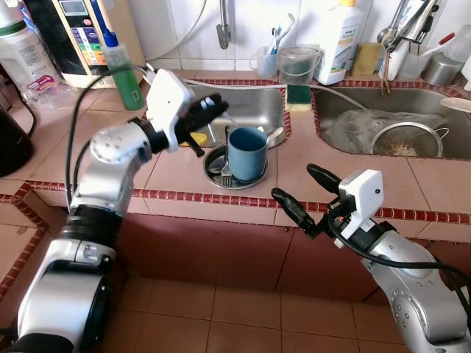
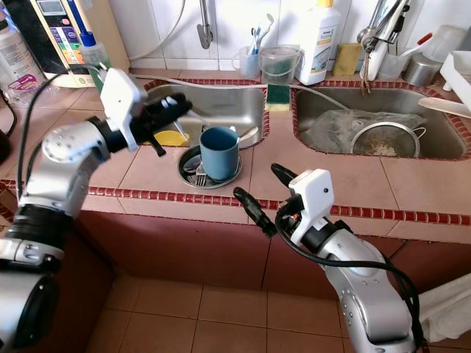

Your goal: Kitchen organization

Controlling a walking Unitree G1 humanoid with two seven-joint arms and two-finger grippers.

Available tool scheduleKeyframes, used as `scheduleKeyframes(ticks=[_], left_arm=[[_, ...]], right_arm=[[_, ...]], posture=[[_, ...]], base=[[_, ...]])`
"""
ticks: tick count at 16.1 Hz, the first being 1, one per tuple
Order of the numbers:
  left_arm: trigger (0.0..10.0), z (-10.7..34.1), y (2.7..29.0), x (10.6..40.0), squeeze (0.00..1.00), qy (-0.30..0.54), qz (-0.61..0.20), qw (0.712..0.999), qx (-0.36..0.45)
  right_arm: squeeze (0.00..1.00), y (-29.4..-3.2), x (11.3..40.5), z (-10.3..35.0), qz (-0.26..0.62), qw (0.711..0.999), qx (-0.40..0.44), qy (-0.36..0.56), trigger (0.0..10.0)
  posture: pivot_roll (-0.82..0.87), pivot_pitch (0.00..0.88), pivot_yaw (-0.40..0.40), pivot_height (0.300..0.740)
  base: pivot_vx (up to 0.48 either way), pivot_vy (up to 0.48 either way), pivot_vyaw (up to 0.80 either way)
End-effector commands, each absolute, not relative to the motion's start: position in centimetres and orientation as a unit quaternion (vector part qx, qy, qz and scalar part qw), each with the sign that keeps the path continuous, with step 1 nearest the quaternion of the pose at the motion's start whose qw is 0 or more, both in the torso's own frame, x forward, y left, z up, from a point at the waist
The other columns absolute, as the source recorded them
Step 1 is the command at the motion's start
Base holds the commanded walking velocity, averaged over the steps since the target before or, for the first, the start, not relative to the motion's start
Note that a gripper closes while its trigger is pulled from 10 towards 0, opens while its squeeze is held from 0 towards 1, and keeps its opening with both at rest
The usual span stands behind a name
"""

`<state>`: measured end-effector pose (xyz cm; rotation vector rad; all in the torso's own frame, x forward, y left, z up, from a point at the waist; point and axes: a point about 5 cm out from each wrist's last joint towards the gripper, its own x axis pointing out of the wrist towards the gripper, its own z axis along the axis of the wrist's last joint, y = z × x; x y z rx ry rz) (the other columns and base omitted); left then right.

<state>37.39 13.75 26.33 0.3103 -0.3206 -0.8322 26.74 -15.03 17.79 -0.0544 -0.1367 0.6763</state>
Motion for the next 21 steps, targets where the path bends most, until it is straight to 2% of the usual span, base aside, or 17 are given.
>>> scheduleKeyframes(ticks=[1,5,8,11,16,21], left_arm=[[10.0,28.0,15.0,37.6,0.00,-0.173,-0.390,0.897,0.116],[10.0,28.4,16.0,37.9,0.00,-0.183,-0.345,0.919,0.053],[10.0,26.3,17.0,38.6,0.00,-0.169,-0.265,0.949,0.032],[10.0,25.3,17.6,38.9,0.00,-0.156,-0.221,0.962,0.029],[10.0,23.2,18.4,39.5,0.00,-0.112,-0.159,0.980,0.027],[10.0,23.3,18.8,40.0,0.00,-0.107,-0.140,0.984,0.018]], right_arm=[[0.00,-14.7,26.8,18.0,0.336,0.938,-0.028,-0.074,10.0],[0.00,-15.0,27.2,18.4,0.319,0.943,-0.018,-0.089,10.0],[0.00,-16.1,28.1,19.6,0.249,0.960,0.008,-0.125,10.0],[0.00,-17.0,28.4,19.8,0.202,0.970,0.018,-0.133,10.0],[0.00,-18.5,28.7,19.4,0.109,0.984,0.033,-0.138,10.0],[0.00,-18.4,28.6,19.5,0.102,0.984,0.038,-0.141,10.0]], posture=[[-0.21,0.063,0.087,0.740],[-0.22,0.048,0.089,0.740],[-0.22,0.032,0.084,0.740],[-0.23,0.026,0.086,0.740],[-0.24,0.017,0.089,0.740],[-0.25,0.018,0.089,0.740]], base=[[0.000,0.000,0.00],[0.000,0.000,0.00],[0.000,0.000,0.00],[0.000,0.000,0.00],[0.000,0.000,0.00],[0.103,0.000,0.00]])
